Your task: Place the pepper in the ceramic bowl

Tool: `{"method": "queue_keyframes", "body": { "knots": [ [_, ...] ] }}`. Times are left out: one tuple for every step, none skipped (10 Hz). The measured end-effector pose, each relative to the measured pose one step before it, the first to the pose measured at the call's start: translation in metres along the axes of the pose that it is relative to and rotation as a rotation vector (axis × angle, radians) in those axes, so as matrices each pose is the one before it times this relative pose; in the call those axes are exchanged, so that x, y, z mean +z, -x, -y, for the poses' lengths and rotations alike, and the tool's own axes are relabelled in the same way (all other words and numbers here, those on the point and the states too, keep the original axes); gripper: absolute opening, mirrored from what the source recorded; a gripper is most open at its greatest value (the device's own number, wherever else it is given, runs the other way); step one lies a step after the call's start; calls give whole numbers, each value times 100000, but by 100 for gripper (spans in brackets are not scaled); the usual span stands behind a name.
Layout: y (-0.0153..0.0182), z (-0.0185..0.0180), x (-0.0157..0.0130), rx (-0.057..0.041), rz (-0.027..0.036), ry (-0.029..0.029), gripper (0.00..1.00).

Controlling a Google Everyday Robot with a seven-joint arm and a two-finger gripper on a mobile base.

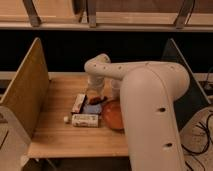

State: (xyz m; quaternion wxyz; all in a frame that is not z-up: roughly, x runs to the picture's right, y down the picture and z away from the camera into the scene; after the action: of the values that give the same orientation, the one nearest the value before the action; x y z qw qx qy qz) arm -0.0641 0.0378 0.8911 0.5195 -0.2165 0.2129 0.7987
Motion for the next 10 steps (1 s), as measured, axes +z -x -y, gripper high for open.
{"method": "queue_keyframes", "body": {
  "knots": [
    [290,-123,619,133,-449,-669,65],
    [320,10,907,204,-659,-1372,65],
    [176,5,795,457,-880,-961,65],
    [49,148,741,761,-1017,-868,65],
    [32,321,912,866,-1125,-1318,65],
    [16,329,546,836,-637,-1149,65],
    [102,573,771,1482,-719,-1844,65],
    [195,495,664,1442,-437,-1548,65],
    [203,483,543,1441,-505,-1496,65],
    [116,362,505,1022,-520,-1169,64]
  ]
}}
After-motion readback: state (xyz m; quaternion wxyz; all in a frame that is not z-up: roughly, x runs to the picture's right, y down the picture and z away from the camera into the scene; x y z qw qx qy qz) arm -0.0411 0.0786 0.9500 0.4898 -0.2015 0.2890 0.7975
